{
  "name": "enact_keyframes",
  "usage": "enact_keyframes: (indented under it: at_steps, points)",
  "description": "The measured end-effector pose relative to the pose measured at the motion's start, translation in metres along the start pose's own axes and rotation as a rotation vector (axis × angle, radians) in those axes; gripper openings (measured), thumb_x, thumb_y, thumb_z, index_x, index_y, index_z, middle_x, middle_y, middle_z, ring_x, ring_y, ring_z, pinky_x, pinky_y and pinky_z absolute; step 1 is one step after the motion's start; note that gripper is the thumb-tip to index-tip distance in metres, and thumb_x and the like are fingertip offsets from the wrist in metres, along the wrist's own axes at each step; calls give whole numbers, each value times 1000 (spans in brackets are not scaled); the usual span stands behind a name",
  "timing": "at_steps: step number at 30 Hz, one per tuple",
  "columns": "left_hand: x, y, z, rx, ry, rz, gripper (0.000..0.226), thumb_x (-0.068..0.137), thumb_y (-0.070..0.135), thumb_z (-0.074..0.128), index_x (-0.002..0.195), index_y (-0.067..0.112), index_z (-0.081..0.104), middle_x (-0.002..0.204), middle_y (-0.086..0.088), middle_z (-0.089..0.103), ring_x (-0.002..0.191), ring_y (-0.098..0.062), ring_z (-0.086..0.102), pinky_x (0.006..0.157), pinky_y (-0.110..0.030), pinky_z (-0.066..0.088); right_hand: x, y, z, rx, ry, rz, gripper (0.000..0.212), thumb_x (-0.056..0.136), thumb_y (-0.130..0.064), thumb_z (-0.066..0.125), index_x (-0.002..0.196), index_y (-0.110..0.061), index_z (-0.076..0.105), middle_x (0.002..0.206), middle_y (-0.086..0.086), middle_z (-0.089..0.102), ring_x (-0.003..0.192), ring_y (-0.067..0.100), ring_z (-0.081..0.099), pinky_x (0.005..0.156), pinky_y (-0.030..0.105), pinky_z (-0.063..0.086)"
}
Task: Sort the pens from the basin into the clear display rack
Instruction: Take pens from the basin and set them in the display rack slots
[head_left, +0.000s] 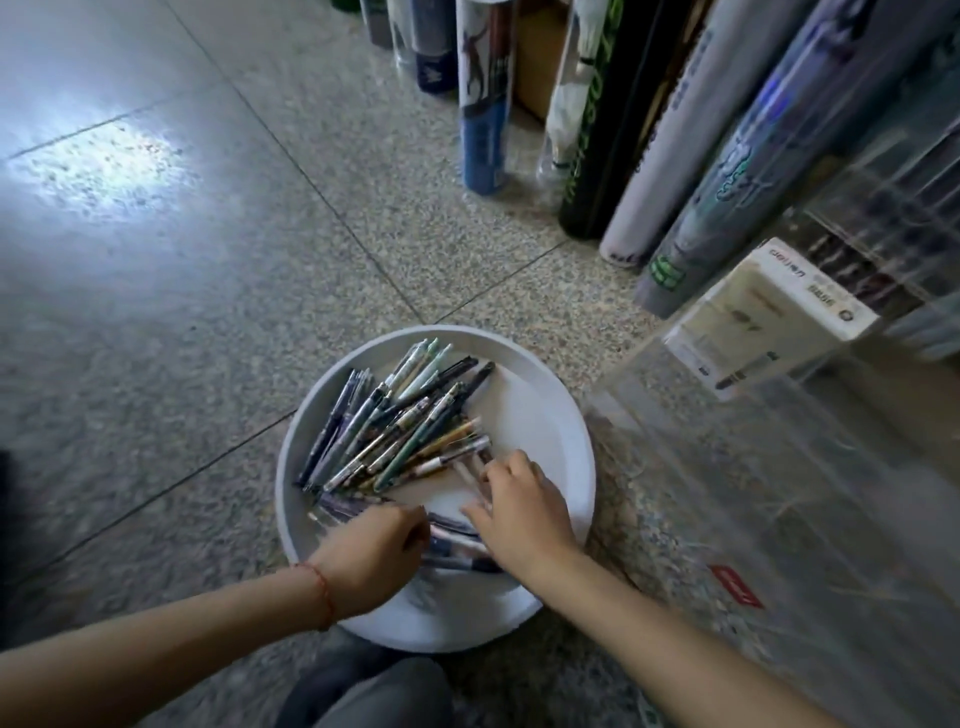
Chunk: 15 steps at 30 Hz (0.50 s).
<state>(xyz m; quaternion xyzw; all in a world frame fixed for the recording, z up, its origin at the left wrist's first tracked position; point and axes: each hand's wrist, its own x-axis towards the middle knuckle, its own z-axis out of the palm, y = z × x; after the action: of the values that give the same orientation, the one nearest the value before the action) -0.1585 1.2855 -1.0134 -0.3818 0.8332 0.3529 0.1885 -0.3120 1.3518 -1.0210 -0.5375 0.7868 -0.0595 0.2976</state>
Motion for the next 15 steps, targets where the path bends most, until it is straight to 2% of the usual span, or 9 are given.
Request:
enact_keyframes:
  at_steps: [2, 4, 6, 7, 8, 9, 11, 13, 15]
  points:
    - [8, 4, -3, -28, 37, 35, 18, 90, 12, 43, 96, 14, 60, 98, -3, 63, 89, -18, 57, 76, -29, 44, 4, -2, 7, -112, 17, 20, 43, 95, -38, 47, 126, -9, 40, 125, 9, 43, 115, 25, 47, 94, 33, 40]
    - [15, 7, -6, -41, 73, 62, 21, 90, 11, 42, 100, 14, 61, 102, -3, 62, 91, -18, 57, 78, -27, 45, 7, -5, 13, -214, -2, 66, 40, 96, -31, 48, 124, -5, 39, 123, 13, 46, 107, 27, 55, 86, 33, 46]
    - [20, 7, -7, -57, 104, 80, 23, 91, 11, 41, 104, 14, 60, 106, -2, 60, 90, -18, 57, 80, -31, 47, 12, -11, 19, -301, 16, 82, 36, 81, -24, 68, 104, 0, 55, 98, 17, 61, 77, 24, 66, 60, 29, 51]
    - [22, 6, -7, -64, 120, 94, 23, 92, 10, 41, 107, 14, 59, 108, -2, 58, 90, -19, 58, 80, -33, 47, 13, -15, 17, -340, 11, 72, 36, 66, -22, 80, 87, 0, 62, 77, 15, 64, 57, 21, 65, 45, 25, 47]
    - [23, 5, -7, -57, 146, 121, 25, 92, 10, 40, 110, 14, 58, 110, -2, 55, 90, -21, 58, 80, -35, 47, 14, -18, 16, -407, 25, 50, 32, 58, -21, 84, 77, -2, 65, 65, 12, 64, 48, 20, 63, 40, 21, 41]
    - [24, 4, -7, -35, 187, 164, 28, 91, 11, 38, 112, 13, 57, 112, -3, 53, 90, -23, 58, 78, -36, 48, 14, -20, 13, -456, -59, 58, 25, 67, -22, 78, 80, -5, 66, 70, 10, 66, 55, 19, 66, 43, 21, 40]
    - [25, 2, -8, 27, 269, 276, 37, 86, 16, 31, 109, 9, 59, 106, -7, 56, 85, -26, 59, 70, -34, 50, 15, -16, 18, -521, -138, 30, 19, 94, -16, 49, 106, -7, 60, 100, 8, 65, 87, 22, 67, 57, 27, 39]
    - [27, 2, -7, 78, 326, 358, 39, 80, 15, 30, 106, 9, 58, 98, -9, 59, 80, -27, 59, 65, -32, 52, 15, -8, 18, -563, -125, -61, 27, 98, -14, 37, 119, -8, 53, 112, 7, 61, 99, 24, 63, 60, 29, 37]
    - [28, 5, -6, 146, 380, 413, 38, 78, 13, 33, 110, 14, 53, 103, -8, 61, 89, -23, 56, 71, -30, 52, 9, -4, 1, -542, -133, -64, 29, 97, -14, 38, 123, -8, 51, 118, 9, 59, 105, 26, 61, 68, 31, 41]
